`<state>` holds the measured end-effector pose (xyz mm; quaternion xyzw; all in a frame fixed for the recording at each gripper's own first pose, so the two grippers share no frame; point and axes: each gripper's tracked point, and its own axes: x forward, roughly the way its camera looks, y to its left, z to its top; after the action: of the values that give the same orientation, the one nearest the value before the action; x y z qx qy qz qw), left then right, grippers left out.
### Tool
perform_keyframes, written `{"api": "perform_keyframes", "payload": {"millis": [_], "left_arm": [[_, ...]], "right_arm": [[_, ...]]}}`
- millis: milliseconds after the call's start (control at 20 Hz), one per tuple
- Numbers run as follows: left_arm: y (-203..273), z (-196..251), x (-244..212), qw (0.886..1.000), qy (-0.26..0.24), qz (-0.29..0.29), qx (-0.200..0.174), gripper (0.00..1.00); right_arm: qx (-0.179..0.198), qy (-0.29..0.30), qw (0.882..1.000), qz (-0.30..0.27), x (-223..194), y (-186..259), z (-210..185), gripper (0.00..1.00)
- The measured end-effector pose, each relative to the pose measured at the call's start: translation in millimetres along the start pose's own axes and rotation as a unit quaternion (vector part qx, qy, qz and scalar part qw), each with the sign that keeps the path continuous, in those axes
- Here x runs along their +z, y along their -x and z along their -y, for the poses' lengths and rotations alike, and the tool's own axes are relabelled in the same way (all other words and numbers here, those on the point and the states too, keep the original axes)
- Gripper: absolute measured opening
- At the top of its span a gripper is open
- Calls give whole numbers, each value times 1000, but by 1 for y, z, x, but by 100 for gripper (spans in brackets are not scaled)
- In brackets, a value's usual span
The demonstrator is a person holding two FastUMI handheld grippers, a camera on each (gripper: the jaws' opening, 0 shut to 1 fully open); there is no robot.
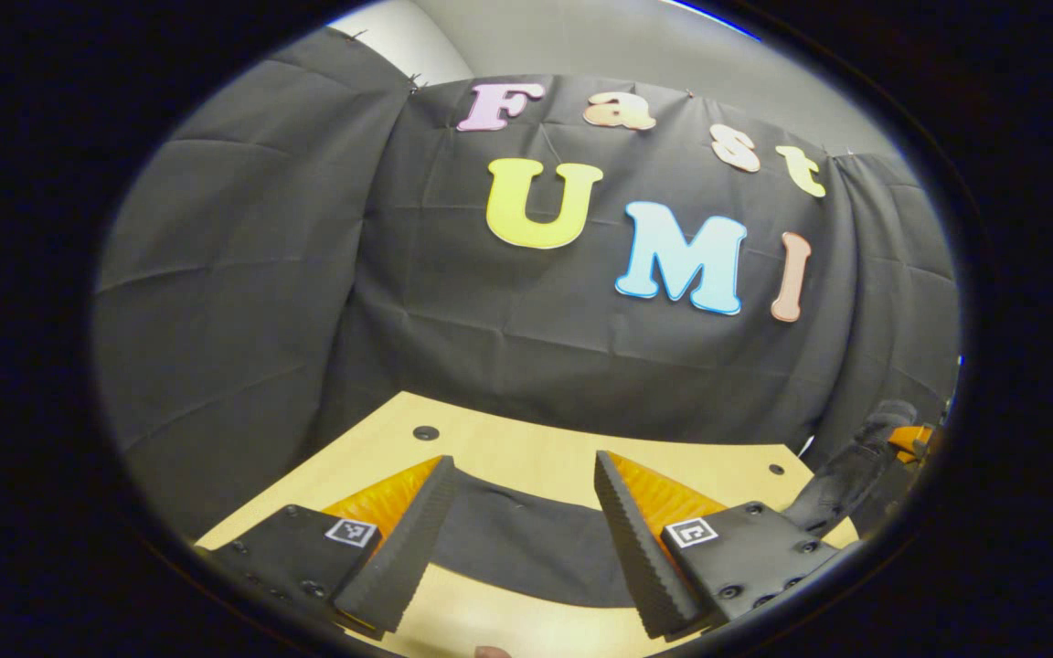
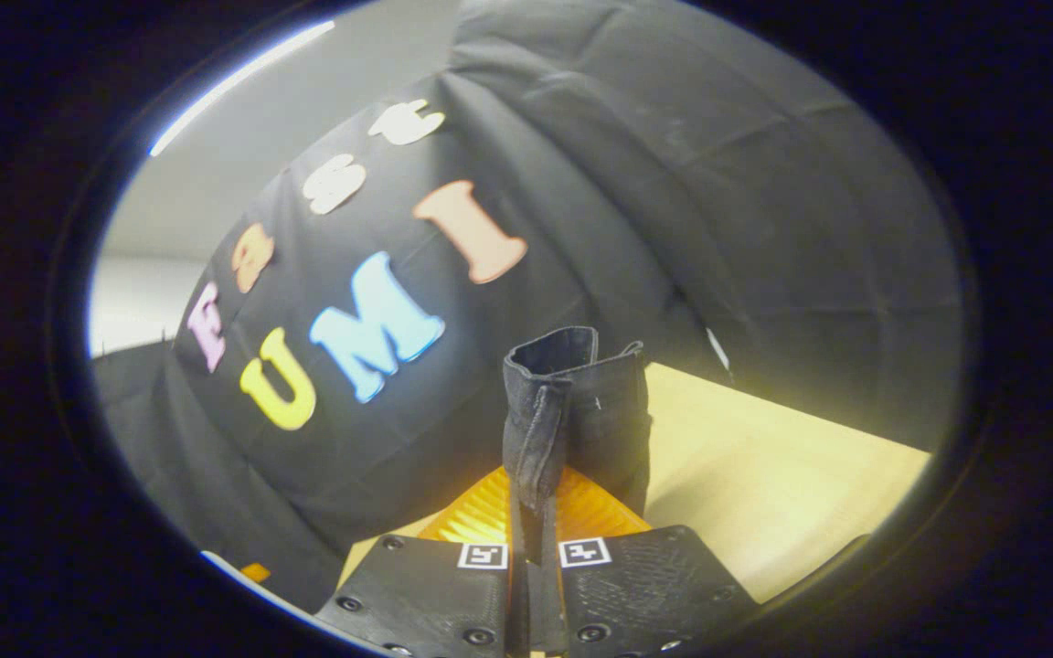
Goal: Grasp the waist and the cuffs of the jeans and fold them to make the two legs overlap; first hold the waist and fold one-third of the jeans toward the cuffs, then hold the cuffs and fold the remaining one-third in the same direction to finish folding.
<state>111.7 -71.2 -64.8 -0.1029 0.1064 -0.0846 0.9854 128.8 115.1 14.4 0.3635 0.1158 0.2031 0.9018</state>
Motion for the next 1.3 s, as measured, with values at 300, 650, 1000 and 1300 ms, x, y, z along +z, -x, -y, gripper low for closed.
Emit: {"api": "perform_keyframes", "payload": {"millis": [300,650,1000,1300], "left_arm": [[3,-24,-5,1000,22,-4,4,99],[10,-72,-36,997,58,-32,31,99],[-11,-113,-89,979,166,-108,54,99],[-61,-161,-146,922,333,-183,73,99]], "right_arm": [[108,126,984,-60,-109,-3,-106,5],[131,203,947,-211,-277,-19,-111,5],[147,205,930,-268,-293,-25,-91,53],[112,251,942,-192,-206,-15,-71,92]]}}
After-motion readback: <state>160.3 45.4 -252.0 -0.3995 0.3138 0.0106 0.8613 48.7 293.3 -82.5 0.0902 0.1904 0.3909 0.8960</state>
